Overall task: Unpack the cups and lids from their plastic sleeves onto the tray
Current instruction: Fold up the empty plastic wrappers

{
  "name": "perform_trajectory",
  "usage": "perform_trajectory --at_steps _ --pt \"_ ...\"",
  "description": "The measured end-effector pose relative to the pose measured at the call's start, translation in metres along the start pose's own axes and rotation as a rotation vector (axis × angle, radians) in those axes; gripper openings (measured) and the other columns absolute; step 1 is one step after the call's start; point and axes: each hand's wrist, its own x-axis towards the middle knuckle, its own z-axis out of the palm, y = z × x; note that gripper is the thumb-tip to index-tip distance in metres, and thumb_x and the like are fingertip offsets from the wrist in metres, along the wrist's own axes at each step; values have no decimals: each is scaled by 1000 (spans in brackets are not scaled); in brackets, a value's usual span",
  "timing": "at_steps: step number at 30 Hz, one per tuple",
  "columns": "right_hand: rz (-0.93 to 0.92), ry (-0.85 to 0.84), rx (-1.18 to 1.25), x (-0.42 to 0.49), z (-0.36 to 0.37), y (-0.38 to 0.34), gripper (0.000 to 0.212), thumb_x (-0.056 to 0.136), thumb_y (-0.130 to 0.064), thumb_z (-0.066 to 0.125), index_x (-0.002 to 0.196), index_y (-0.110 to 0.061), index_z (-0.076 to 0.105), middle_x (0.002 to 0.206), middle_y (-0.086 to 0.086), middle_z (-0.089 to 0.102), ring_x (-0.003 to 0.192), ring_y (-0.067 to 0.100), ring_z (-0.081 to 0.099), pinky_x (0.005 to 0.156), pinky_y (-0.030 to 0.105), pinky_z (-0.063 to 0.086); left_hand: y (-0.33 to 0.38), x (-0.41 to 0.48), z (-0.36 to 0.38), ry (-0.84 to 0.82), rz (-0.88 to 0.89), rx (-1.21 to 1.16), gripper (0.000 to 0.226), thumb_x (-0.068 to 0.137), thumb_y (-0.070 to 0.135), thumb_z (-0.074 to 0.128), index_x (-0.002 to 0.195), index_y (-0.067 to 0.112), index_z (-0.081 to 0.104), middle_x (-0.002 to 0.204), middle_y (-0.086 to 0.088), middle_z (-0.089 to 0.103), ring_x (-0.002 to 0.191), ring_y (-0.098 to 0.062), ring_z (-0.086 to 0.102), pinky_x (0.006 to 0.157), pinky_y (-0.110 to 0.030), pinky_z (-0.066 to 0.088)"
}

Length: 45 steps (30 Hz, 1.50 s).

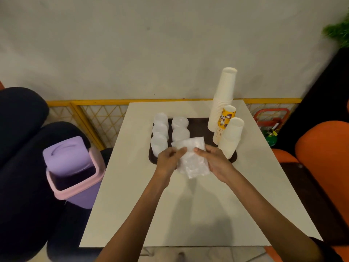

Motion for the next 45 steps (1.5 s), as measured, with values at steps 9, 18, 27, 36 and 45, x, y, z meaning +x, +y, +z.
perform_trajectory --at_steps 9,18,27,36,45 --pt "104 -60 -128 -3 3 33 17 87 -14 65 103 -8 66 104 10 69 95 24 67 72 26 58 -35 -14 -11 163 -36 -38 29 85 21 69 98 -5 62 102 -16 65 95 -29 63 86 -40 55" --pt "132 -121 -130 9 52 50 10 86 -14 66 96 -12 66 90 0 67 78 11 65 65 21 56 -54 -19 -55 262 -67 -52 26 85 11 69 100 -8 61 95 -20 62 86 -30 57 85 -49 51" --pt "70 -172 -312 51 160 71 5 85 -14 68 87 -10 67 83 6 66 85 22 60 77 32 51 -62 8 -157 370 -94 -7 16 81 8 70 94 5 60 103 -20 64 95 -34 62 83 -42 55" --pt "1 -114 -536 114 299 123 26 86 -22 68 88 4 71 87 16 71 77 29 63 80 40 51 -81 69 -293 510 -149 84 40 82 8 72 115 -7 56 116 -25 59 106 -40 58 71 -32 56" --pt "19 -40 -594 170 381 169 26 87 -23 67 106 -6 68 106 8 69 97 22 65 81 24 50 -107 130 -389 667 -34 360 9 86 5 65 94 4 63 92 -9 65 91 -28 61 77 -26 47"
